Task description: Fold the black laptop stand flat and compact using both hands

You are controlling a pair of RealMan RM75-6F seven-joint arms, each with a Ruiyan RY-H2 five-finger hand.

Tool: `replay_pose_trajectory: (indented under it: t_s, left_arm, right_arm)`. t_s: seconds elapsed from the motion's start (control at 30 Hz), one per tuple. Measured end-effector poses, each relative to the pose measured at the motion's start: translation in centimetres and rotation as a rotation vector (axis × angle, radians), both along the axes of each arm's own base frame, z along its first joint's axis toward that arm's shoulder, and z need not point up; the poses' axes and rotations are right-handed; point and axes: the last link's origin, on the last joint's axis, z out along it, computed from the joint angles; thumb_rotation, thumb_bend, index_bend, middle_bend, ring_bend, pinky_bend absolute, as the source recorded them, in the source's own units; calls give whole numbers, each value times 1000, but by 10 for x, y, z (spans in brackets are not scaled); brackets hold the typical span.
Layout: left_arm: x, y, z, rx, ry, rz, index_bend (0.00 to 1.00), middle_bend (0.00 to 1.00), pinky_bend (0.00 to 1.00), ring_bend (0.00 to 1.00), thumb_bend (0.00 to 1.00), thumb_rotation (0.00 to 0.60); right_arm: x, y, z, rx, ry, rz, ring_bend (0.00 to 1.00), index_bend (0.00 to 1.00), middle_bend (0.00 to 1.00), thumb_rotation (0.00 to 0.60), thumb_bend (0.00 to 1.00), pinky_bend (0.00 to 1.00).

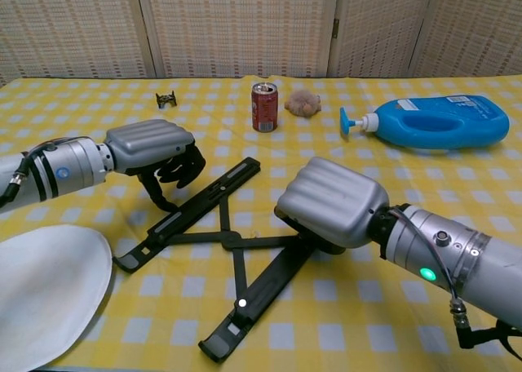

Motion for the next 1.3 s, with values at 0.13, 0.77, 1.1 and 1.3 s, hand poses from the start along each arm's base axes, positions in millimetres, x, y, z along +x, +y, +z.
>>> replay_pose_trajectory:
  t_s: [0.13, 0.77, 1.1, 1.3]
  left_arm:
    - [3, -3, -2, -14, -3, -7, 725, 870, 726, 750, 0, 600]
    - [18, -17, -8, -71, -30, -41, 718, 870, 726, 748, 0, 600]
    - [22, -21, -6, -68, -37, -56, 695, 869, 714, 736, 0, 600]
    - [15, -13, 15, -3, -78, -19, 573, 767, 690, 649, 0, 600]
  right_arm:
    - [4, 0, -4, -1, -6, 6, 795, 600, 807, 600, 266, 772]
    - [17, -5, -17, -15, -21, 18, 796, 600, 807, 600, 265, 772]
    - [24, -2, -21, -9, -27, 36, 790, 563, 792, 600, 266, 772]
    - [30, 4, -6, 27, -65, 30, 649, 267, 587, 600, 266, 746]
